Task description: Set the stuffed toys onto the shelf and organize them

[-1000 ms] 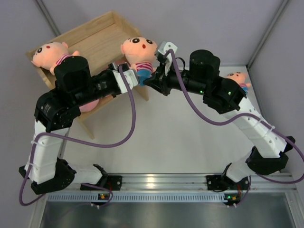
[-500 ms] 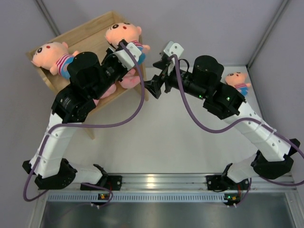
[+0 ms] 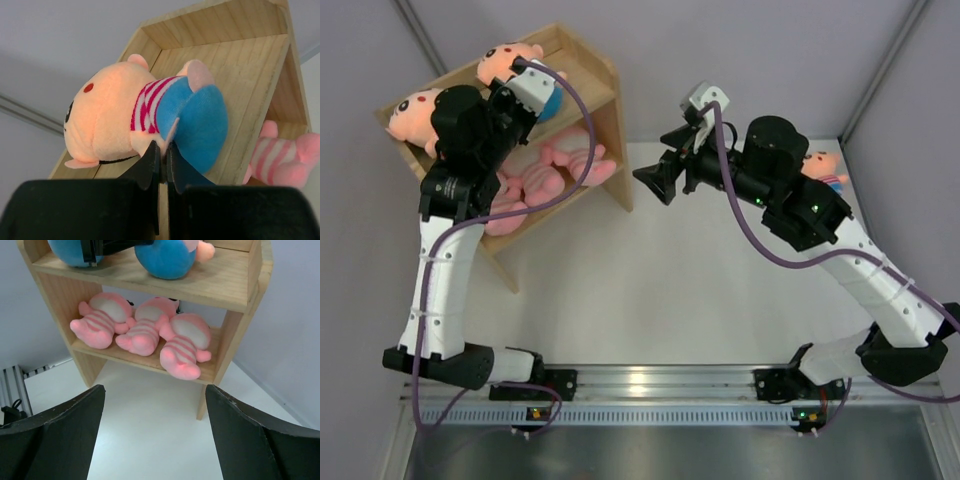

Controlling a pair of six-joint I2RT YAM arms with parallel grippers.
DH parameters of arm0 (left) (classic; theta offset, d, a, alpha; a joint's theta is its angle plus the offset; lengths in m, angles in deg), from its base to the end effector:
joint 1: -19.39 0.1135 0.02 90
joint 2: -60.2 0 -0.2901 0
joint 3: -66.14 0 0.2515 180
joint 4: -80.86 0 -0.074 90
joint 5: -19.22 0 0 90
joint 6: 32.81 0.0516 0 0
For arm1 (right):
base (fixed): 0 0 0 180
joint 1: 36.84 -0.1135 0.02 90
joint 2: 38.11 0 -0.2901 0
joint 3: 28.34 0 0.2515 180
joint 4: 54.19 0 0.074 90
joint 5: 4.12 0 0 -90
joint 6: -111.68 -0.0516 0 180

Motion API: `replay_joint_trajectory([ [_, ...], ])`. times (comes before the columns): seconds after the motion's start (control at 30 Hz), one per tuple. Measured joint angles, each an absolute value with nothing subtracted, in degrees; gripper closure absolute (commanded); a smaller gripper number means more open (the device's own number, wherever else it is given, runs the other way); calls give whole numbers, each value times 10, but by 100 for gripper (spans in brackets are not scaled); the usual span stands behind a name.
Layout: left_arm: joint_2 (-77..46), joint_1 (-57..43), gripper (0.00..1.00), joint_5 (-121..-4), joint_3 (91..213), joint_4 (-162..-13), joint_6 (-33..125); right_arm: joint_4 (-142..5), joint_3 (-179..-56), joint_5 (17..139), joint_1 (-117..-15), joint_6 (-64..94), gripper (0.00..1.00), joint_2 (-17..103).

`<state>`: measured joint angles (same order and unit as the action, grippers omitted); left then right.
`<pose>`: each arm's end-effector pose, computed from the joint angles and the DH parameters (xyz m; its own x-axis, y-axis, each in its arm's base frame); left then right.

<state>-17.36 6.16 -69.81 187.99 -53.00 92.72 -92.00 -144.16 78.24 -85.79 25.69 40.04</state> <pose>0.2559 -0.0611 0.5684 0.1170 0.5694 -0.8137 0.2179 0.7847 0.5804 0.1818 0.2192 0.5508 0.0568 -0.0403 -0.9976 -0.8328 0.5491 -0.0696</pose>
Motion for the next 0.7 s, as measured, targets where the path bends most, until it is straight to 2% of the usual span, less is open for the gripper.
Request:
replay_joint_trajectory([
  [0.27,-142,165,100,-569,1862,-524,898,-915,-1405,774,-857,240,18,372],
  [0.57,-107,206,99,-519,1850,-503,896,-913,-1385,776,-837,229,14,358],
  [0.67,-102,206,69,-517,1847,-499,893,-916,-1377,775,-835,225,9,358],
  [0.7,-101,206,56,-517,1847,-497,891,-916,-1374,774,-834,222,7,358],
])
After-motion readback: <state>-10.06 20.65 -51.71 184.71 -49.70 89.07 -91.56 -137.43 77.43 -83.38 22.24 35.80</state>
